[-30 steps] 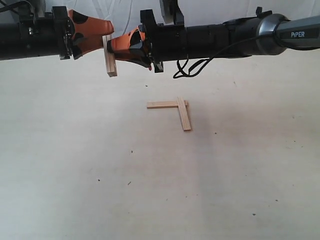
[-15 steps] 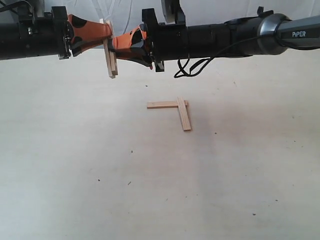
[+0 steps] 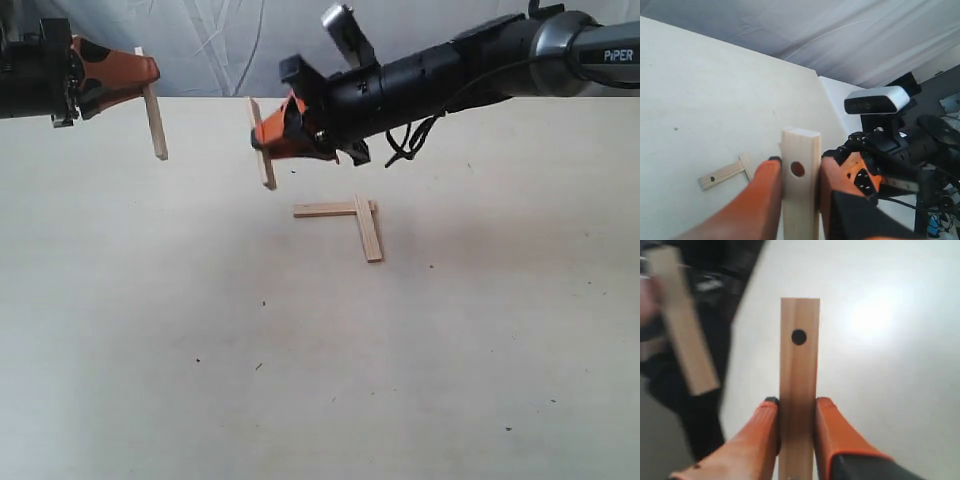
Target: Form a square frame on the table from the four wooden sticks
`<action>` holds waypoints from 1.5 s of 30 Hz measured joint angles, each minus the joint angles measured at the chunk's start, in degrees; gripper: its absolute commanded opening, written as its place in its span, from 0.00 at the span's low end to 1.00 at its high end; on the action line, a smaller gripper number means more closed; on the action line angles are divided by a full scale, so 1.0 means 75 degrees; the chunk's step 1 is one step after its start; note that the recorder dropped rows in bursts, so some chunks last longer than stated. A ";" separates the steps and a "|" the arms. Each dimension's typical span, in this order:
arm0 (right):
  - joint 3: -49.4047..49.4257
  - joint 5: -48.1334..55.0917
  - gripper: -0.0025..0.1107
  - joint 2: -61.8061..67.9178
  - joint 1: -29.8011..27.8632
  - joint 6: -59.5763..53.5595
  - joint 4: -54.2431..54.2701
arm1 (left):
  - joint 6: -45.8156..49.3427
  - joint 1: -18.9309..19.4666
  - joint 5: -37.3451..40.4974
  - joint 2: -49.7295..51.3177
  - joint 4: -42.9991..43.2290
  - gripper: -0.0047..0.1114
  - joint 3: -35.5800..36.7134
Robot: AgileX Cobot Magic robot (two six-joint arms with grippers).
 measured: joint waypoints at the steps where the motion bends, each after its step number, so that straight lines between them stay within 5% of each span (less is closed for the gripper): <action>1: 0.0000 -0.0430 0.01 -0.0121 0.0160 0.0637 -0.0829 | -0.0012 0.0000 -0.0068 0.0000 0.0018 0.04 0.0000; 8: -0.0137 -0.2037 0.01 -0.0545 0.1341 0.4855 -0.5489 | -0.0451 -0.0032 -0.0748 0.0000 0.0387 0.04 0.0000; 16: -0.0137 -0.3035 0.01 0.0027 0.1931 0.8515 -0.8728 | -0.0579 -0.0260 -0.0820 0.0000 0.0514 0.04 0.0000; 45: -0.0137 -0.3330 0.01 0.0759 0.1949 0.8937 -0.9315 | -0.0597 -0.0577 -0.0997 0.0000 0.0671 0.04 0.0000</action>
